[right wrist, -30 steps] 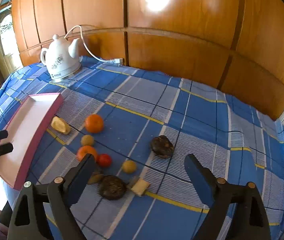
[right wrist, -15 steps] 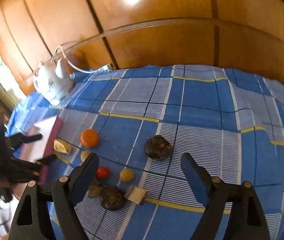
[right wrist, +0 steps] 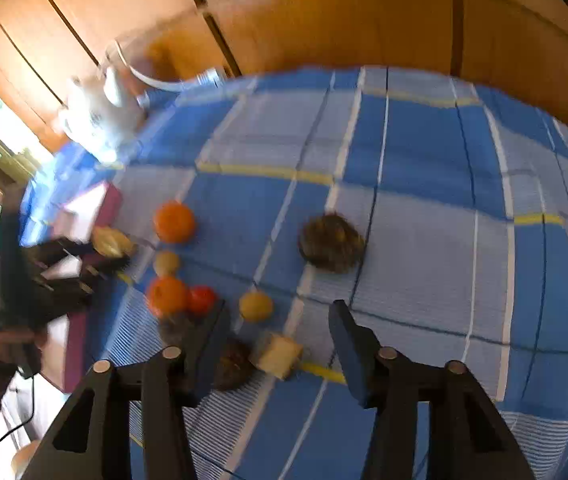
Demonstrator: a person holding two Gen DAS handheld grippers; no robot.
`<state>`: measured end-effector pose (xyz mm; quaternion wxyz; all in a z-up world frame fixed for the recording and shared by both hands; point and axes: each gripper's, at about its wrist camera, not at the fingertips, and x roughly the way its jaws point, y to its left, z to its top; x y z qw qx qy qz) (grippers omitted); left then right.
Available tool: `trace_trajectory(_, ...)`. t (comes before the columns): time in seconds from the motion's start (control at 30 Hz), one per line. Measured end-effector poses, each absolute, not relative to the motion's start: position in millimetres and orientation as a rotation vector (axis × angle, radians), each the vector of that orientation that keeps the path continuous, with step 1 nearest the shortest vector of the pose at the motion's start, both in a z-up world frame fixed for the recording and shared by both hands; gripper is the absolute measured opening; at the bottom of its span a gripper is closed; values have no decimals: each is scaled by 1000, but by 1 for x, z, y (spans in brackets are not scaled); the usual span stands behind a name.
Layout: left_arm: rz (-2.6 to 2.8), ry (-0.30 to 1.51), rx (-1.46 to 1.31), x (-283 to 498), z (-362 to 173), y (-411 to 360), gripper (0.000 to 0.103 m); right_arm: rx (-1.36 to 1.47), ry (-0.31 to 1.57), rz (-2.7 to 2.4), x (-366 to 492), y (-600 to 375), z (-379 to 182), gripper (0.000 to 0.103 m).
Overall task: Organize fruits
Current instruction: 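Reach to the yellow cake piece and grasp it with the left gripper, then drop the yellow cake into the pink tray with left gripper while right gripper grasps the beige slice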
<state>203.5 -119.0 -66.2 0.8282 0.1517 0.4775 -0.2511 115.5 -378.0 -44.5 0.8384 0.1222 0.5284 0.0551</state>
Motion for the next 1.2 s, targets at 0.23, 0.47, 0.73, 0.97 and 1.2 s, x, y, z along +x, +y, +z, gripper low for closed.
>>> trace_trajectory(0.23, -521, 948, 105, 185, -30, -79, 43, 208, 1226, 141, 117, -366, -70, 51)
trace_trajectory(0.47, -319, 912, -5, 187, -18, -2, 44, 223, 1250, 136, 116, -367, -76, 48)
trace_trajectory(0.73, -66, 953, -3, 211, -45, 52, 45, 267, 1259, 123, 119, -371, -79, 42)
trace_trajectory(0.97, 16, 925, -52, 185, -39, 65, 64, 251, 1242, 121, 119, -368, -78, 41)
trace_trajectory(1.2, 5, 891, -103, 140, -24, 54, 65, 272, 1132, 80, 116, -379, -57, 41)
